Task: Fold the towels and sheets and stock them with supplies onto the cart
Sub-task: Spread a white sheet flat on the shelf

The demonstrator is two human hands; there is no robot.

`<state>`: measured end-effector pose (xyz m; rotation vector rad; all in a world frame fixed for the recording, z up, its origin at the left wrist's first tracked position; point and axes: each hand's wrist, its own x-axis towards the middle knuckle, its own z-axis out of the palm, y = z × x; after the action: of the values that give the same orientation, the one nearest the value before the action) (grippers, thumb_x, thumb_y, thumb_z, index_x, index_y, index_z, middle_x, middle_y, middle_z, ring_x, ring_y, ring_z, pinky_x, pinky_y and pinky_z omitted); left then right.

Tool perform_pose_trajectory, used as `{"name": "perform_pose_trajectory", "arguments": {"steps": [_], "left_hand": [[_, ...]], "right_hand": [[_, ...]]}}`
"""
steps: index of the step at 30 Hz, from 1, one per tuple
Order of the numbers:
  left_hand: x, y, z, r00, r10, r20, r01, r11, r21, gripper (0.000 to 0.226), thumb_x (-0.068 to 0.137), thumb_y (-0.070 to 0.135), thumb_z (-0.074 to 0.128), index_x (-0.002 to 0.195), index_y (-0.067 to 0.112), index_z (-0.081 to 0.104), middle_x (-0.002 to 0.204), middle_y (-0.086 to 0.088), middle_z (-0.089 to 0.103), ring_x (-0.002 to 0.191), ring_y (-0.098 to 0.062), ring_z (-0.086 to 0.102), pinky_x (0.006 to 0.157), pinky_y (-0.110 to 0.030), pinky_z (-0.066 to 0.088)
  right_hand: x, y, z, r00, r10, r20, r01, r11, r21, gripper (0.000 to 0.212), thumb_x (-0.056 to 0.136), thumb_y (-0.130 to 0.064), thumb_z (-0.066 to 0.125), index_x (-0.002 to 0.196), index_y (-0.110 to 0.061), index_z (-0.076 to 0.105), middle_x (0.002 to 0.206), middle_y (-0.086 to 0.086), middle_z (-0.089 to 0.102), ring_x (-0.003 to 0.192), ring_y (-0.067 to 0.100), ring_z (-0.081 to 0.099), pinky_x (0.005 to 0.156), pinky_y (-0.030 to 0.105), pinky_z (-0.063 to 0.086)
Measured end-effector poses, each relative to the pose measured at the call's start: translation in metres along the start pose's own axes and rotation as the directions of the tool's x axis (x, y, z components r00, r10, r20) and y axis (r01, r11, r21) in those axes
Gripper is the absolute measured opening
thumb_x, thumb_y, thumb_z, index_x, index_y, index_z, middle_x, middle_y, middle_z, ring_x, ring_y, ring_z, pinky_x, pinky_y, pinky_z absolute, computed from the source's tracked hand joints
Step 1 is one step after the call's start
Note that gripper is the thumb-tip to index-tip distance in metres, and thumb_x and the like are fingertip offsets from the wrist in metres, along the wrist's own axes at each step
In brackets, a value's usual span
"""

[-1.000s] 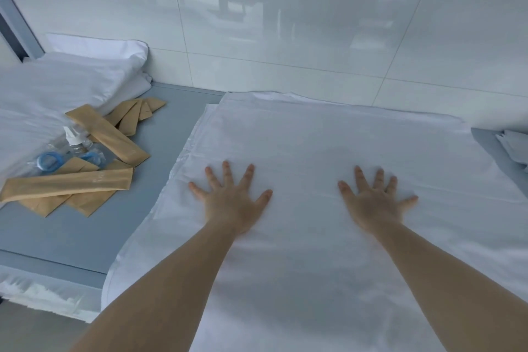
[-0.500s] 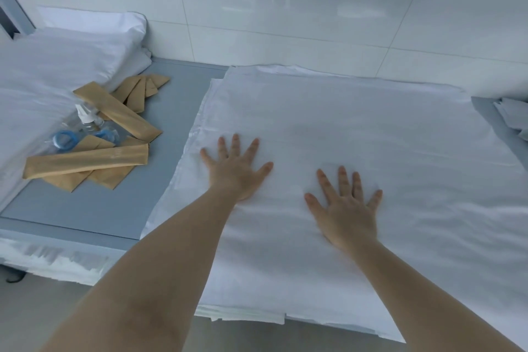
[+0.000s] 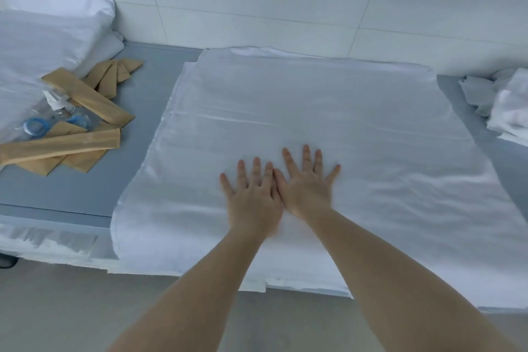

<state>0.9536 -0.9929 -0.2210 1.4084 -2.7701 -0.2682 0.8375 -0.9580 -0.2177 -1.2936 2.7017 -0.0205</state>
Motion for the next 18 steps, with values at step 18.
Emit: {"name": "perform_pose_trajectory", "arguments": {"steps": [18], "left_hand": [[0.003,0.000,-0.003,0.992,-0.127,0.014,0.126,0.988,0.087,0.073,0.083,0.072,-0.001,0.150,0.043,-0.009,0.162,0.003,-0.010,0.146,-0.037,-0.015,0.106,-0.072,-0.006]], "right_hand": [[-0.033,0.206,-0.035,0.895,0.441,0.069,-0.446,0.892,0.078,0.059,0.099,-0.053,0.022,0.153,-0.033,0.009,0.162,0.003,0.001,0.148,0.030,-0.001,0.111,0.067,0.003]]}}
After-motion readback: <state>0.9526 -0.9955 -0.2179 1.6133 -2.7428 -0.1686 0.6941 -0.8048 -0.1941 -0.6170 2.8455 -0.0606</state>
